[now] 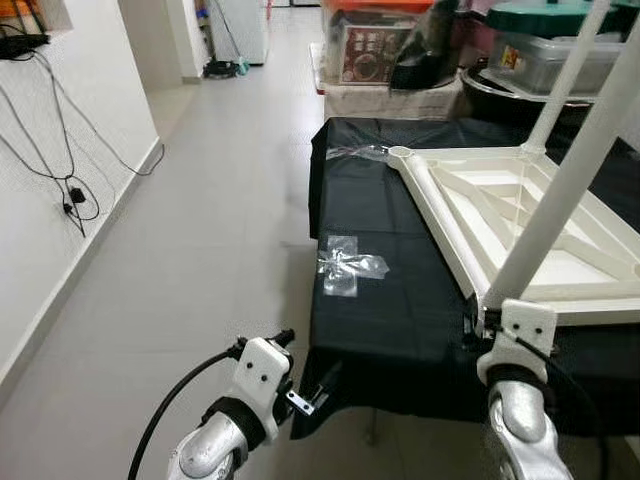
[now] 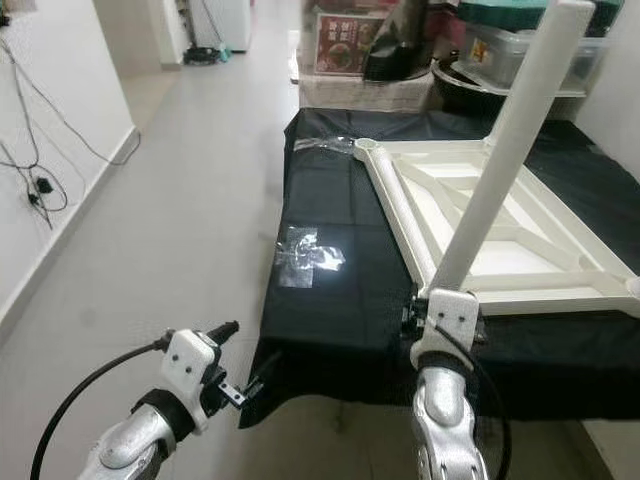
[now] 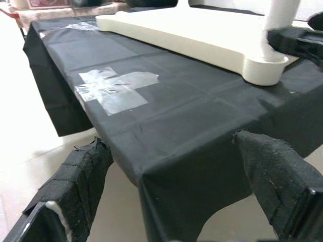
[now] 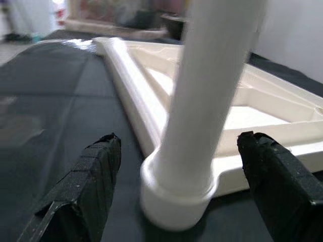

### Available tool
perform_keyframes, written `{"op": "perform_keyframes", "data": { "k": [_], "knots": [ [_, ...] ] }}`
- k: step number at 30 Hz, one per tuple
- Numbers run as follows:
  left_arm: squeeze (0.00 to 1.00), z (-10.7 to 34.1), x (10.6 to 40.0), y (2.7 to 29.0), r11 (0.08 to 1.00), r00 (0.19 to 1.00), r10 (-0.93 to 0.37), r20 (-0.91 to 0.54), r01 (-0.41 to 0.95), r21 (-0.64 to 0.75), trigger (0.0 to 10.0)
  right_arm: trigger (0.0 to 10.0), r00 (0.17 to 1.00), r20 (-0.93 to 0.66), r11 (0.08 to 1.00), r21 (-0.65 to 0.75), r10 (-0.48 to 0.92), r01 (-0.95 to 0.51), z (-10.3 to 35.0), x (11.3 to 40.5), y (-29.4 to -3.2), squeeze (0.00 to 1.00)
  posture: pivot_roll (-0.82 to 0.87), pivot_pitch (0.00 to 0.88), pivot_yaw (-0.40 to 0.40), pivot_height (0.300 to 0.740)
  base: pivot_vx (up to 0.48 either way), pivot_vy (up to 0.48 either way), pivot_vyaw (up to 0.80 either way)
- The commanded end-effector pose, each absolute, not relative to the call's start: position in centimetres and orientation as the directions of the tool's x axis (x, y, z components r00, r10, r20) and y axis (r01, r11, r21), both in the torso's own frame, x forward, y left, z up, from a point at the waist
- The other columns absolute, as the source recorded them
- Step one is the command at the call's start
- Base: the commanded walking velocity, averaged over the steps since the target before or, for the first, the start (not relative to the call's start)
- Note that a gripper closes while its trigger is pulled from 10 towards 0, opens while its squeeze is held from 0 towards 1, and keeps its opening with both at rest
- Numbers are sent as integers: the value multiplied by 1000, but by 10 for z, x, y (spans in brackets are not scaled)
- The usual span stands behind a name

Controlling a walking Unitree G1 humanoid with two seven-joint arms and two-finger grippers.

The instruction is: Building children table

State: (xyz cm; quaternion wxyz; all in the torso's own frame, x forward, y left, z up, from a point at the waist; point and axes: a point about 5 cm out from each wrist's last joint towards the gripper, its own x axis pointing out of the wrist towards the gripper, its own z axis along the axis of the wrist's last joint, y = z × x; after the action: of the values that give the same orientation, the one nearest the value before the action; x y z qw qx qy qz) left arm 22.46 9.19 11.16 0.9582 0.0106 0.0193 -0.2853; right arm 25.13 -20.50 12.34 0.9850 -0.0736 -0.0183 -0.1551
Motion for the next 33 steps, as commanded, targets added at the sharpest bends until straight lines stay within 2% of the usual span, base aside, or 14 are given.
{"op": "perform_keyframes", "data": {
  "k": [1,4,6,8,15,16,19,21,23,28,29,31,32,33],
  "knots": [
    [0,105,223,92,832,831,-553,-68,554,8,10000,10000,967,61,955,-156,-247,253,125,247,-199,0,63,38,-24,740,0,0,0],
    [0,105,224,93,832,830,-554,-68,555,7,10000,10000,994,108,1000,-9,-7,8,139,253,-163,0,64,35,-20,740,0,0,0],
    [0,105,224,93,832,830,-554,-68,555,7,10000,10000,994,108,1000,-9,-7,8,139,253,-163,0,64,35,-20,740,0,0,0],
    [0,105,225,92,831,829,-555,-68,557,8,10000,10000,982,148,990,63,117,-127,152,267,-139,0,72,29,-26,740,0,0,0],
    [0,105,225,92,830,829,-556,-67,557,8,10000,10000,975,162,982,91,150,-166,156,276,-131,0,76,26,-25,740,0,0,0],
    [0,106,224,91,830,828,-556,-65,558,8,10000,10000,973,167,978,110,157,-176,159,293,-125,0,78,30,-24,740,0,0,0],
    [0,106,223,90,830,829,-556,-63,558,6,10000,10000,984,156,990,101,85,-102,164,331,-128,0,88,35,-28,740,0,0,0],
    [0,106,223,90,830,829,-556,-63,558,6,10000,10000,984,156,990,101,85,-102,164,331,-128,0,88,35,-28,740,0,0,0],
    [0,107,221,89,830,828,-557,-62,558,5,10000,10000,994,91,997,65,-54,48,168,362,-147,0,99,44,-30,740,0,0,0],
    [0,108,221,89,830,828,-557,-62,558,5,10000,10000,983,31,984,9,-180,180,171,378,-171,0,100,45,-30,740,0,0,0],
    [0,108,221,89,830,828,-557,-62,558,5,10000,10000,977,14,977,-12,-215,215,171,381,-179,0,100,45,-30,740,0,0,0],
    [0,108,220,90,832,830,-554,-61,555,6,10000,10000,910,21,905,-90,-415,415,180,381,-217,0,102,53,-30,740,0,0,0],
    [0,108,220,90,832,830,-554,-61,555,6,10000,10000,910,21,905,-90,-415,415,180,381,-217,0,102,53,-30,740,0,0,0],
    [0,109,221,90,832,831,-553,-61,554,6,10000,10000,866,40,858,-119,-498,499,184,376,-238,0,102,54,-31,740,0,0,0]
  ]
}}
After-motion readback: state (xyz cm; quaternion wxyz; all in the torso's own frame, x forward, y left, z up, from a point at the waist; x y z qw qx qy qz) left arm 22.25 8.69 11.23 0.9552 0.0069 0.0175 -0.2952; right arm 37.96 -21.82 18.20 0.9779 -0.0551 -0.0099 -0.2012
